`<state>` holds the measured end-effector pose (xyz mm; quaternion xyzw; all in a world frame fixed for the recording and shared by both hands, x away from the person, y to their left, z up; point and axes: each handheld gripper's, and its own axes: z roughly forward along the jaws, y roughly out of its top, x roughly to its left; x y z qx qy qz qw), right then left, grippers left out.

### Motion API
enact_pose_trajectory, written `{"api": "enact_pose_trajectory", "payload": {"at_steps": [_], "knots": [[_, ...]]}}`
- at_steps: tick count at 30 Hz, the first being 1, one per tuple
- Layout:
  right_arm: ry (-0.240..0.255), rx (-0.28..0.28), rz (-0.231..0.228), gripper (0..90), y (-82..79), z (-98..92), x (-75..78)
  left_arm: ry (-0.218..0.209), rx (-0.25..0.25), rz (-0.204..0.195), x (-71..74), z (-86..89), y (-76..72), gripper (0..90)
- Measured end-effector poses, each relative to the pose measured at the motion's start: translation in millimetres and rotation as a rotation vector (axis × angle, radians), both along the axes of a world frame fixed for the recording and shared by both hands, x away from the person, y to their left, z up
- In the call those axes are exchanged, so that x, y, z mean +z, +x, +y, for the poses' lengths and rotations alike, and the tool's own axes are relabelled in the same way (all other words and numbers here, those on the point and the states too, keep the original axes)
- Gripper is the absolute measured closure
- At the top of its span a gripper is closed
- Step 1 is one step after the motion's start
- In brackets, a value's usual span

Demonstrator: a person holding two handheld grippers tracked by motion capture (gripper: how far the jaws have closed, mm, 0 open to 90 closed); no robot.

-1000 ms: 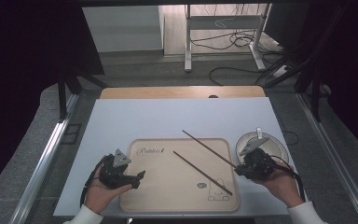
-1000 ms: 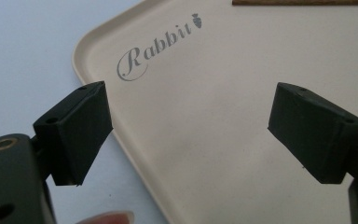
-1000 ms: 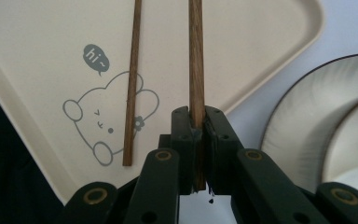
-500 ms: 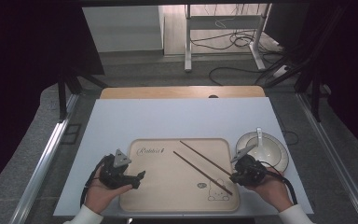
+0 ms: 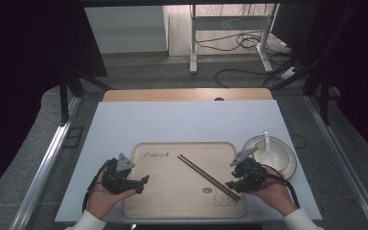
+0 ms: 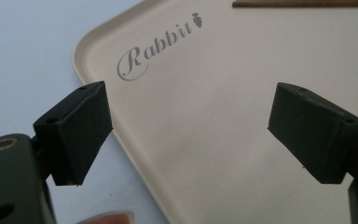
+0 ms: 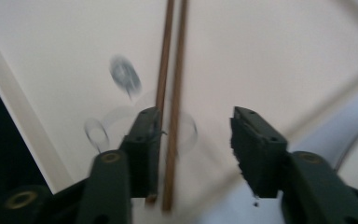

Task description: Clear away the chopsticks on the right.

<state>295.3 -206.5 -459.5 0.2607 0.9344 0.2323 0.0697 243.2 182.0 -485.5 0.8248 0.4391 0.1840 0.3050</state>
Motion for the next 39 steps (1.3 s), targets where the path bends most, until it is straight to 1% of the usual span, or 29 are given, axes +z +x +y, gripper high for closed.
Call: {"api": "enact_pose_trajectory", "payload": {"at_steps": [2, 3, 5, 6, 7, 8, 9, 10, 12, 13, 16, 17, 18, 22, 23, 25, 26, 28, 30, 31, 33, 34, 35, 39], "knots": [[0.018, 0.022, -0.031, 45.1, 0.7, 15.1, 5.4, 0.000, -0.001, -0.001, 0.2, -0.1, -0.1, 13.3], [0.027, 0.032, -0.035, 44.1, 1.5, 21.5, 6.4, -0.001, 0.000, 0.000, 0.3, -0.2, -0.1, 13.3], [0.054, 0.058, -0.026, 44.2, 6.8, 41.0, 7.8, -0.004, -0.001, 0.000, 0.2, -0.4, 0.0, 13.2], [0.065, 0.066, -0.022, 45.8, 11.7, 52.0, 7.6, -0.004, -0.001, 0.000, 0.1, -0.4, 0.0, 13.3], [0.069, 0.071, -0.020, 47.2, 15.3, 58.5, 7.2, -0.005, -0.002, 0.001, -0.1, -0.4, 0.0, 13.3], [0.075, 0.074, -0.019, 50.7, 20.5, 66.8, 6.4, -0.005, -0.002, 0.001, -0.3, -0.2, 0.1, 13.3], [0.088, 0.084, -0.004, 55.7, 28.3, 76.8, 4.3, -0.005, -0.002, 0.002, -0.3, 0.1, -0.1, 13.3], [0.102, 0.091, 0.023, 60.5, 34.7, 84.5, 2.1, -0.005, -0.002, 0.001, -0.3, 0.5, -0.2, 13.3], [0.116, 0.082, 0.069, 69.3, 45.3, 97.1, -2.8, -0.006, 0.000, 0.000, 0.2, 1.6, -0.6, 13.3], [0.116, 0.079, 0.081, 75.6, 50.5, 103.6, -6.1, -0.009, 0.000, -0.002, 0.3, 2.3, -0.6, 13.3], [0.098, 0.086, 0.095, 87.5, 61.7, 121.2, -16.4, -0.009, 0.002, -0.002, 0.2, 3.5, -0.5, 13.3], [0.092, 0.088, 0.100, 88.6, 63.9, 125.1, -18.9, -0.009, 0.002, -0.002, 0.1, 3.7, -0.5, 13.3], [0.086, 0.089, 0.115, 88.8, 67.9, 130.9, -23.5, -0.009, 0.002, -0.001, -0.1, 3.8, -0.4, 13.4], [0.105, 0.096, 0.181, 88.9, 74.1, 144.9, -36.4, -0.012, 0.002, -0.002, -0.3, 3.8, -0.3, 13.4], [0.099, 0.101, 0.187, 88.9, 73.7, 148.2, -38.7, -0.009, 0.000, -0.002, -0.2, 4.1, -0.2, 13.4], [0.069, 0.098, 0.168, 88.9, 73.9, 152.9, -42.8, -0.010, 0.001, -0.002, -0.3, 4.5, 0.0, 13.4], [0.059, 0.089, 0.167, 88.9, 75.0, 153.5, -44.3, -0.010, 0.002, -0.002, -0.3, 4.6, 0.0, 13.4], [0.053, 0.073, 0.167, 88.9, 78.8, 151.6, -46.6, -0.012, 0.002, -0.002, -0.2, 4.6, -0.3, 13.4], [0.040, 0.044, 0.151, 88.9, 81.5, 147.9, -46.6, -0.012, 0.002, -0.003, 0.0, 5.0, -0.5, 13.4], [0.029, 0.027, 0.137, 89.0, 84.3, 144.1, -46.5, -0.011, 0.002, -0.003, 0.1, 5.2, -0.4, 13.4], [0.033, -0.003, 0.135, 89.0, 89.4, 136.7, -46.6, -0.010, 0.004, -0.003, 0.0, 5.4, -0.2, 13.4], [0.037, -0.040, 0.129, 89.0, 91.4, 132.3, -46.2, -0.009, 0.003, -0.003, 0.0, 5.4, -0.2, 13.4], [0.035, -0.056, 0.124, 89.0, 93.2, 128.2, -45.6, -0.009, 0.003, -0.003, 0.1, 5.4, -0.2, 13.4], [0.013, -0.093, 0.097, 89.0, 94.6, 113.1, -43.9, -0.007, 0.003, -0.004, -0.1, 5.5, 0.1, 13.4]]}}
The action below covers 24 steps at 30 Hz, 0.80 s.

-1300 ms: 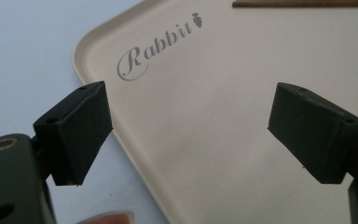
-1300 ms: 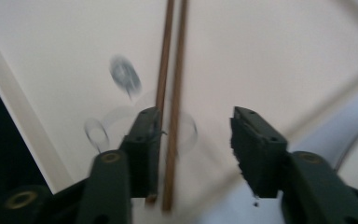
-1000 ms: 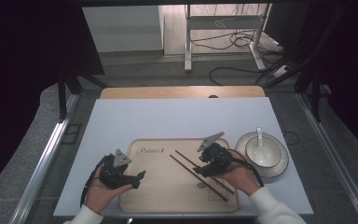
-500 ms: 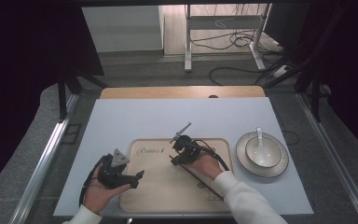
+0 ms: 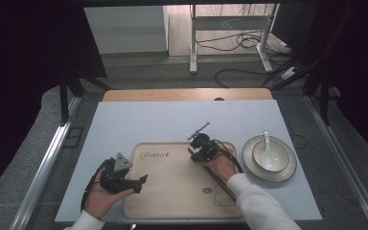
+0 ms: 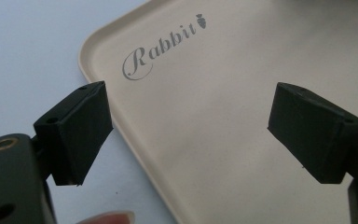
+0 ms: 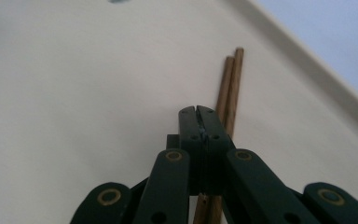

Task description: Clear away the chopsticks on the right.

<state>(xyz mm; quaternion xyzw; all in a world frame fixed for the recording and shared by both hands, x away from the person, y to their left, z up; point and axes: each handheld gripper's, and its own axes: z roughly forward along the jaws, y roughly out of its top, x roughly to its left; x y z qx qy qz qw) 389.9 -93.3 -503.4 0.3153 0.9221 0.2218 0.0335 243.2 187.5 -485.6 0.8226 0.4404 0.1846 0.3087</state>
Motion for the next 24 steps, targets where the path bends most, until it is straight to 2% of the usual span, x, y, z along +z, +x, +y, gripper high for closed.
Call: {"api": "enact_pose_trajectory", "payload": {"at_steps": [9, 24], "knots": [[-0.041, -0.112, -0.039, 89.0, 1.2, -35.3, 3.1, 0.005, -0.002, 0.001, -0.5, -1.1, 0.2, 13.4], [-0.115, -0.218, -0.078, 89.0, -11.9, -77.5, 7.1, 0.009, -0.010, 0.004, -1.2, -1.0, 1.1, 13.4]]}}
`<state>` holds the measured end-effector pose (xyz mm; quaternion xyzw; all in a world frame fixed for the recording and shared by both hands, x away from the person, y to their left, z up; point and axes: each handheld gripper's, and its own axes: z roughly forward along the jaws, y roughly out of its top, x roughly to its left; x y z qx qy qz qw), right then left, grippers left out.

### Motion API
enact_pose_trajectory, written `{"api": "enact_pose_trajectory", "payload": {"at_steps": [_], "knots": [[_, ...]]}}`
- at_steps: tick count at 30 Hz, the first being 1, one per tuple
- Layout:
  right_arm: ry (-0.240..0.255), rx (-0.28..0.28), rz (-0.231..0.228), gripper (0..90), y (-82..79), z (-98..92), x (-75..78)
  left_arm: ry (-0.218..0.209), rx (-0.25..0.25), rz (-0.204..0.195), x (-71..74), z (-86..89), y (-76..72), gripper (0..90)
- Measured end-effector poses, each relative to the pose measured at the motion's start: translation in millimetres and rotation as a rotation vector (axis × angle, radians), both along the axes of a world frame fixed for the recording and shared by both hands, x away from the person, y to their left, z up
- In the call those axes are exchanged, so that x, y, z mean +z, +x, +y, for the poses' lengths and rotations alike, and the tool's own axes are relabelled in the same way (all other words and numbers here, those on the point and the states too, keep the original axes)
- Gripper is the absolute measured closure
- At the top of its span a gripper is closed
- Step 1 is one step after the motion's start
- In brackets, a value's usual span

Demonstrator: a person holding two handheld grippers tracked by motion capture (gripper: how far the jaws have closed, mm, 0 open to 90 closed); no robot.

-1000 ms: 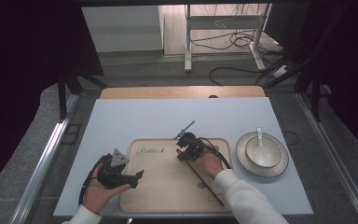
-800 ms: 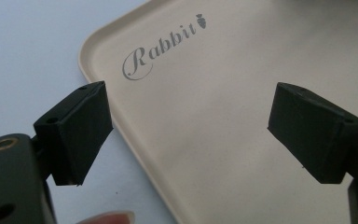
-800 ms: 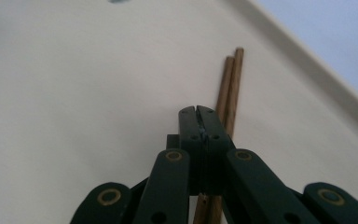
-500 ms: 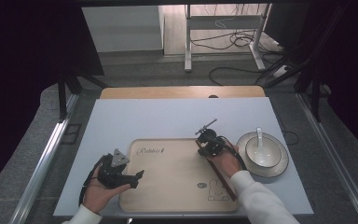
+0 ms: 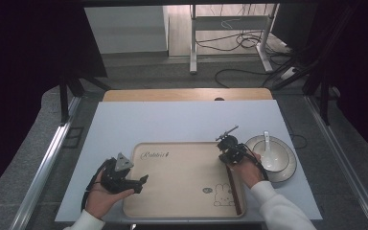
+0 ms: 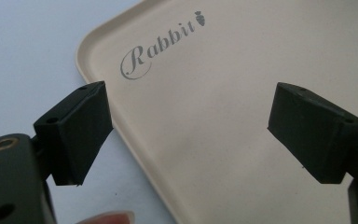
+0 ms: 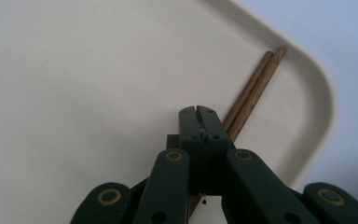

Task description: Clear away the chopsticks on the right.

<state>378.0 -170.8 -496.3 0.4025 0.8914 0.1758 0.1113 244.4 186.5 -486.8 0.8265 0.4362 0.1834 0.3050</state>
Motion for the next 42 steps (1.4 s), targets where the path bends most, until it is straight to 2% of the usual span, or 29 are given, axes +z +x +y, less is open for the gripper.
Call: {"api": "enact_pose_trajectory", "payload": {"at_steps": [3, 5, 11, 13, 15, 20, 21, 23, 26, 29, 32, 36, 42], "knots": [[0.003, -0.007, -0.012, 89.0, -2.3, -5.6, 0.1, 0.003, -0.001, -0.002, -0.1, 0.2, 0.4, 13.4], [0.026, 0.005, -0.024, 89.0, -4.9, -6.9, 1.4, 0.002, 0.000, -0.002, -0.2, 0.5, 0.6, 13.4], [0.123, 0.104, -0.100, 88.9, -20.1, -2.6, 16.7, 0.001, 0.011, -0.001, 0.6, 2.0, 0.5, 13.4], [0.162, 0.146, -0.133, 88.8, -31.3, -4.1, 25.0, -0.003, 0.013, -0.005, 1.0, 2.2, 0.4, 13.4], [0.190, 0.164, -0.148, 88.8, -40.9, -8.5, 31.1, -0.002, 0.013, -0.004, 0.6, 2.4, 0.2, 13.4], [0.296, 0.209, -0.156, 87.8, -70.0, -33.3, 46.6, -0.002, 0.020, -0.004, 0.3, 4.6, -2.5, 13.4], [0.326, 0.210, -0.159, 87.2, -77.1, -41.9, 49.4, -0.005, 0.022, -0.006, 0.9, 4.8, -3.3, 13.4], [0.358, 0.209, -0.166, 85.3, -86.0, -54.6, 52.4, -0.010, 0.028, -0.011, 1.4, 4.6, -4.5, 13.4], [0.405, 0.207, -0.172, 76.3, -98.1, -74.9, 54.5, -0.009, 0.030, -0.015, 1.9, 4.0, -5.4, 13.4], [0.447, 0.206, -0.207, 55.5, -110.0, -93.9, 54.8, -0.010, 0.030, -0.018, 1.9, 3.8, -5.4, 13.4], [0.457, 0.197, -0.234, 43.0, -117.4, -104.6, 51.0, -0.008, 0.035, -0.016, 0.8, 4.1, -4.4, 13.4], [0.456, 0.196, -0.252, 35.3, -117.4, -106.7, 47.8, -0.006, 0.036, -0.014, 0.2, 4.1, -4.2, 13.4], [0.438, 0.216, -0.262, 30.9, -117.9, -103.1, 47.0, -0.003, 0.033, -0.015, 0.5, 2.8, -4.3, 13.4]]}}
